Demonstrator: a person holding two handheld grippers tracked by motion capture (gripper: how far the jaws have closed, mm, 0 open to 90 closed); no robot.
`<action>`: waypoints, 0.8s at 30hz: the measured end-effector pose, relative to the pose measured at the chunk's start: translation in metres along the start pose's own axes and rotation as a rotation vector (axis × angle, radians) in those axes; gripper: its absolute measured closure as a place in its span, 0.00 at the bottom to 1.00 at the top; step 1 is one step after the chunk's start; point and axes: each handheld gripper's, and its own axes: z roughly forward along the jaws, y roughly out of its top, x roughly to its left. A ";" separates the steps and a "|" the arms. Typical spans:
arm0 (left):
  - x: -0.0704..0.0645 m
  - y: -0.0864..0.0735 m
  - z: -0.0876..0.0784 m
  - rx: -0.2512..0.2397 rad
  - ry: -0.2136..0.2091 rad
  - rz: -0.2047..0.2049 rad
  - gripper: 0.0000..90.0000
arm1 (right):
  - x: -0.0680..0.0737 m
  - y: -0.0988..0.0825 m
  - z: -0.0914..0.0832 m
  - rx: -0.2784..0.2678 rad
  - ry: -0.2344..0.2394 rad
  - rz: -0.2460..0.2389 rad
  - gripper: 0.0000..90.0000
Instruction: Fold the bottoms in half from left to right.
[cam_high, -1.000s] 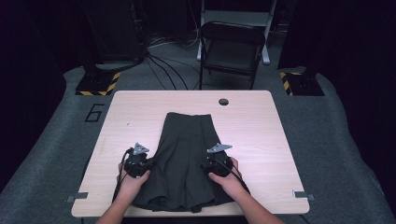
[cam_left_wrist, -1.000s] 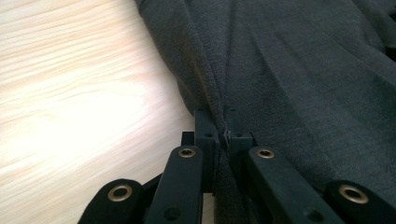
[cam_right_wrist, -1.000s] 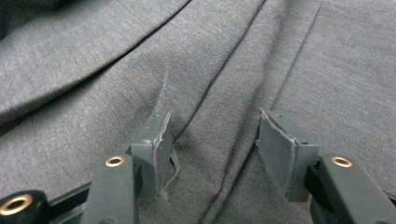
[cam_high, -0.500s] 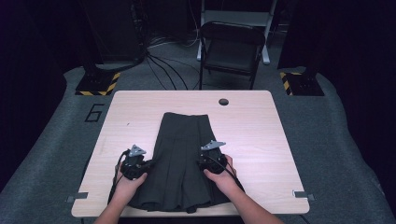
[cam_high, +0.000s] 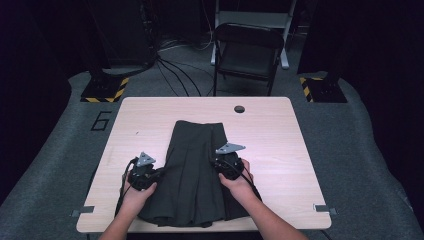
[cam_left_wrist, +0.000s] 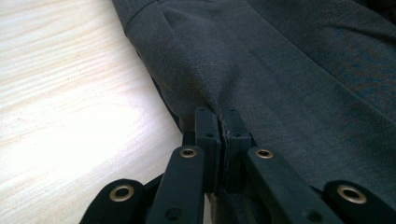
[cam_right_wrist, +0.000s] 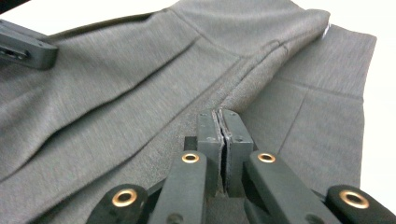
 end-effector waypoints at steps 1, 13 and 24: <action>0.000 0.000 0.000 0.000 0.000 0.000 0.98 | 0.000 0.001 -0.001 0.007 -0.001 -0.006 0.98; -0.011 0.014 0.000 -0.035 -0.060 0.012 0.98 | -0.013 0.010 -0.025 -0.034 -0.034 0.007 0.98; -0.034 0.019 0.028 0.006 -0.133 0.052 0.97 | -0.053 -0.010 -0.042 0.001 -0.123 0.101 0.98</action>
